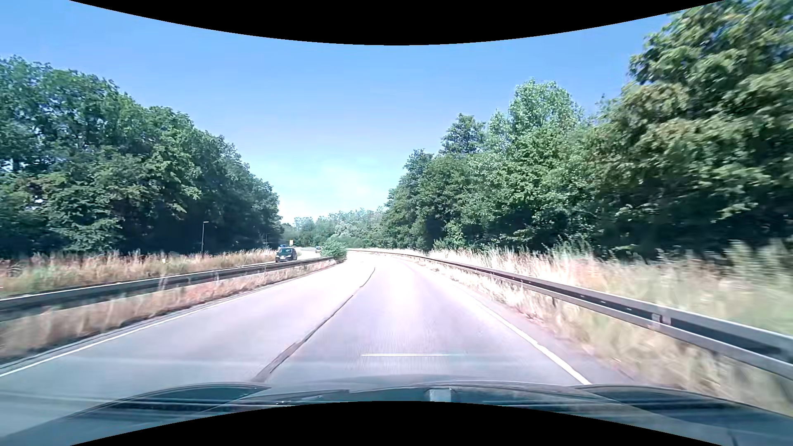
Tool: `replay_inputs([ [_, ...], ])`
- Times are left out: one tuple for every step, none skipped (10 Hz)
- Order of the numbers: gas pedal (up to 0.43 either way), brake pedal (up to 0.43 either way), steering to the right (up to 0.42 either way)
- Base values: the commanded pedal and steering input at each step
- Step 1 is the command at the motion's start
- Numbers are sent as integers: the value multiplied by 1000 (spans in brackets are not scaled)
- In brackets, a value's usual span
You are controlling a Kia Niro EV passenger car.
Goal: Follow the waypoints while adhering to traffic rules and regulations
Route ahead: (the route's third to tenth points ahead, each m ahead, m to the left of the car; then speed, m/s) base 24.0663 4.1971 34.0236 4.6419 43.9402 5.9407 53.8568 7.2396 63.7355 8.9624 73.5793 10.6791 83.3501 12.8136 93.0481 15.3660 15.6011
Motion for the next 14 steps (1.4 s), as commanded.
replay_inputs([
  [209, 0, -13],
  [209, 0, -13],
  [209, 0, -13],
  [209, 0, -12],
  [209, 0, -10],
  [209, 0, -10],
  [209, 0, -10],
  [209, 0, -10],
  [209, 0, -10],
  [209, 0, -10],
  [209, 0, -10],
  [209, 0, -10],
  [209, 0, -10],
  [209, 0, -10],
])
